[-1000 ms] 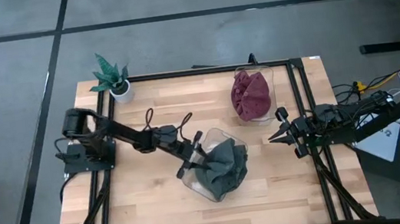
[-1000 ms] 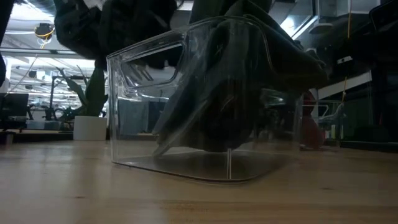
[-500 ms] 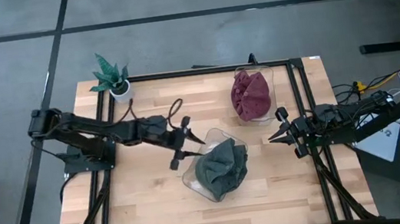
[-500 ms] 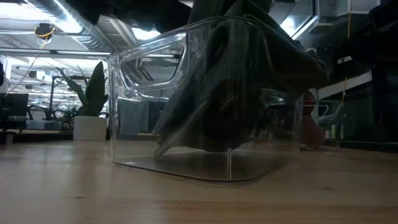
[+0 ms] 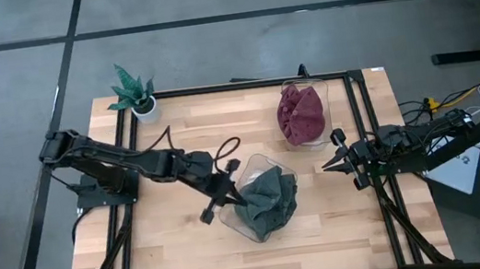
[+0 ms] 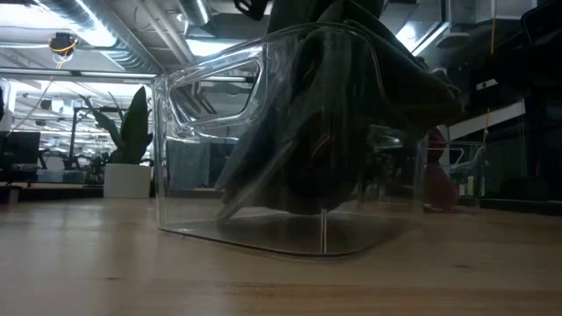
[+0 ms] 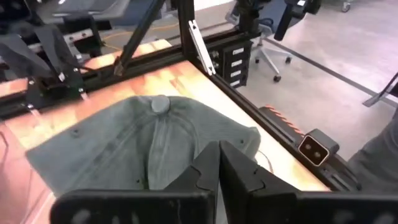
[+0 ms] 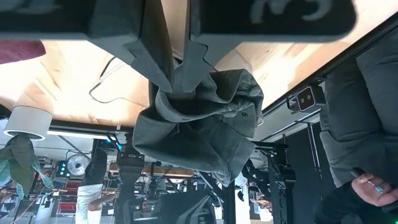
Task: Pick & Place hat
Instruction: Put the black cap into the bottom transparent bin
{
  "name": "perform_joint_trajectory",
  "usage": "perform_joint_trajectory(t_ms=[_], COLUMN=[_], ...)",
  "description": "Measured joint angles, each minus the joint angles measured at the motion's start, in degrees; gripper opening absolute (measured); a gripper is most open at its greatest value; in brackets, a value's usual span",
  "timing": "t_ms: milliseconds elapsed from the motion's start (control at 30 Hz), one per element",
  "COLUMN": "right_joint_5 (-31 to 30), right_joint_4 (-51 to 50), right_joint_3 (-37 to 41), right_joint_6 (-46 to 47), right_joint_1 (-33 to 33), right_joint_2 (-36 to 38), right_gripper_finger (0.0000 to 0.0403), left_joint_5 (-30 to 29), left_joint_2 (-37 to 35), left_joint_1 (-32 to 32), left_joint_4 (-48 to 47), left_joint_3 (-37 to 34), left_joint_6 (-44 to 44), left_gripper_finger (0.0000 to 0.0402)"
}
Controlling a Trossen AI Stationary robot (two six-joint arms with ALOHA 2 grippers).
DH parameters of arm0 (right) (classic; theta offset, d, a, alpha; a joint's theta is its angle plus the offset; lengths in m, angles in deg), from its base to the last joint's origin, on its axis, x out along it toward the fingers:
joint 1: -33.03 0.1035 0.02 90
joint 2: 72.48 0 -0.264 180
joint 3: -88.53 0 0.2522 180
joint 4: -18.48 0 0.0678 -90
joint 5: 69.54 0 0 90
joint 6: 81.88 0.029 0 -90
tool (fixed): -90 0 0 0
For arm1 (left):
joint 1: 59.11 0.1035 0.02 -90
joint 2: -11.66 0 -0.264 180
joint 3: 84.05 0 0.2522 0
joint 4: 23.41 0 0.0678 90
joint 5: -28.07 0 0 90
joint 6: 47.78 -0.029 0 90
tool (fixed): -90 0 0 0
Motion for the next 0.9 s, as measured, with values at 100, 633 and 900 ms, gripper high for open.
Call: perform_joint_trajectory(t_ms=[100,633,900], right_joint_5=[0.0,0.0,0.0], right_joint_4=[0.0,0.0,0.0], right_joint_3=[0.0,0.0,0.0], right_joint_6=[-0.1,-0.1,0.0], right_joint_1=[0.0,0.0,0.0], right_joint_2=[0.0,0.0,0.0], right_gripper_finger=[0.0036,0.0036,0.0036], left_joint_5=[0.0,-1.1,-0.8], left_joint_2=[1.6,13.1,20.8], left_joint_1=[-0.1,-1.5,-1.6], left_joint_4=[-0.2,8.3,8.6], left_joint_3=[0.1,1.7,4.5], left_joint_6=[0.2,5.8,9.1], left_gripper_finger=[0.0002,0.0001,0.0001])
